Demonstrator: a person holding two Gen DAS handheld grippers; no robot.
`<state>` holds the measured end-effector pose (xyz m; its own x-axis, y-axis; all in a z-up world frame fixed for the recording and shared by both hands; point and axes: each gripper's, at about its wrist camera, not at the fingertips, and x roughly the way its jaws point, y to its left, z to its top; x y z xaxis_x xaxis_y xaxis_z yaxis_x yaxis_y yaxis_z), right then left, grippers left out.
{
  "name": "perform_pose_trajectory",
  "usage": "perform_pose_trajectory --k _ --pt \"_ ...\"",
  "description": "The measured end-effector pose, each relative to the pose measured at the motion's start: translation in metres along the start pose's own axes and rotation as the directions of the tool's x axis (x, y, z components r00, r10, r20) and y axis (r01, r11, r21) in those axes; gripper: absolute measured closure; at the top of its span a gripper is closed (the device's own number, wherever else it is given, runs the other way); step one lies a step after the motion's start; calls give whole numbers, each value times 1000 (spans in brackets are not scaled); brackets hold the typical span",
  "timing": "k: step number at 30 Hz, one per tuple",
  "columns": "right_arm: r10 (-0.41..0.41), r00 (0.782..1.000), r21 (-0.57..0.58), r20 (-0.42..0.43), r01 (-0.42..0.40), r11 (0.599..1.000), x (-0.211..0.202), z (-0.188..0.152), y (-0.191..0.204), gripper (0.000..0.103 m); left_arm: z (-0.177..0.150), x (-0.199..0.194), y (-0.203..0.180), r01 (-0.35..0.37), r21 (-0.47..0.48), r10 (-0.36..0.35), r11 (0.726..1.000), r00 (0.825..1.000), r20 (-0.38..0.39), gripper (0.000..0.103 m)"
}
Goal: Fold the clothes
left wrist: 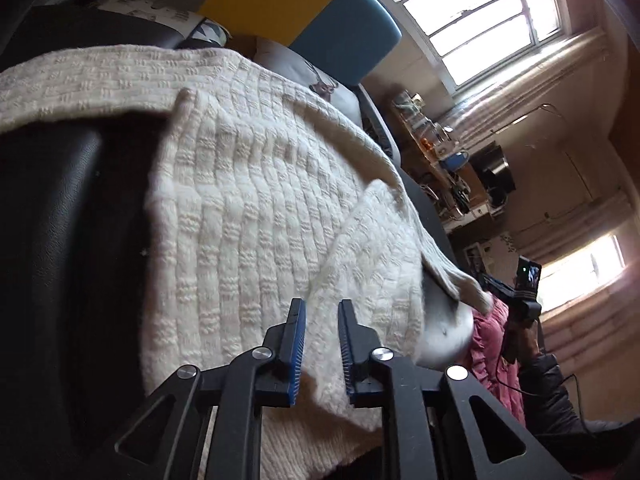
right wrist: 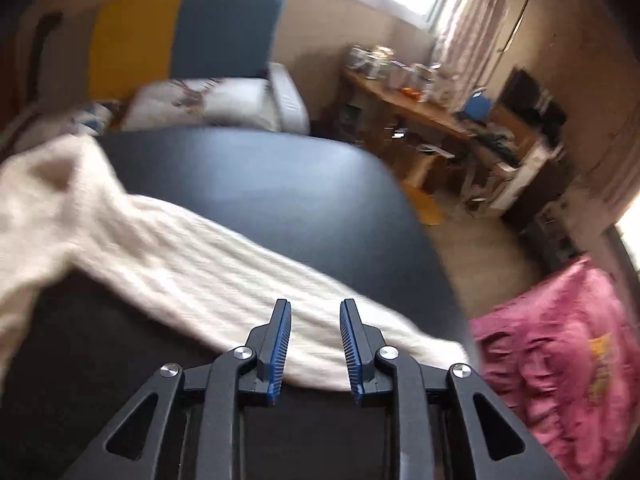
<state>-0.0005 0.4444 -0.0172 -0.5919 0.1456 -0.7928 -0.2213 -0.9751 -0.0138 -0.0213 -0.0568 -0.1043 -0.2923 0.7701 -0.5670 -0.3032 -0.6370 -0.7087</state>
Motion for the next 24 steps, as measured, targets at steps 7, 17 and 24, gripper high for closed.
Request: perform_pose_trajectory --k 7,17,24 --pt "626 770 294 -122 -575 764 29 -41 125 72 -10 14 10 -55 -8 54 998 997 -48 44" --pt "676 708 340 -206 -596 727 63 -65 234 74 -22 29 1 -54 75 61 996 994 -91 91" --pt "556 807 147 -198 -536 831 33 -63 223 84 -22 26 -26 57 135 -47 989 996 -77 93"
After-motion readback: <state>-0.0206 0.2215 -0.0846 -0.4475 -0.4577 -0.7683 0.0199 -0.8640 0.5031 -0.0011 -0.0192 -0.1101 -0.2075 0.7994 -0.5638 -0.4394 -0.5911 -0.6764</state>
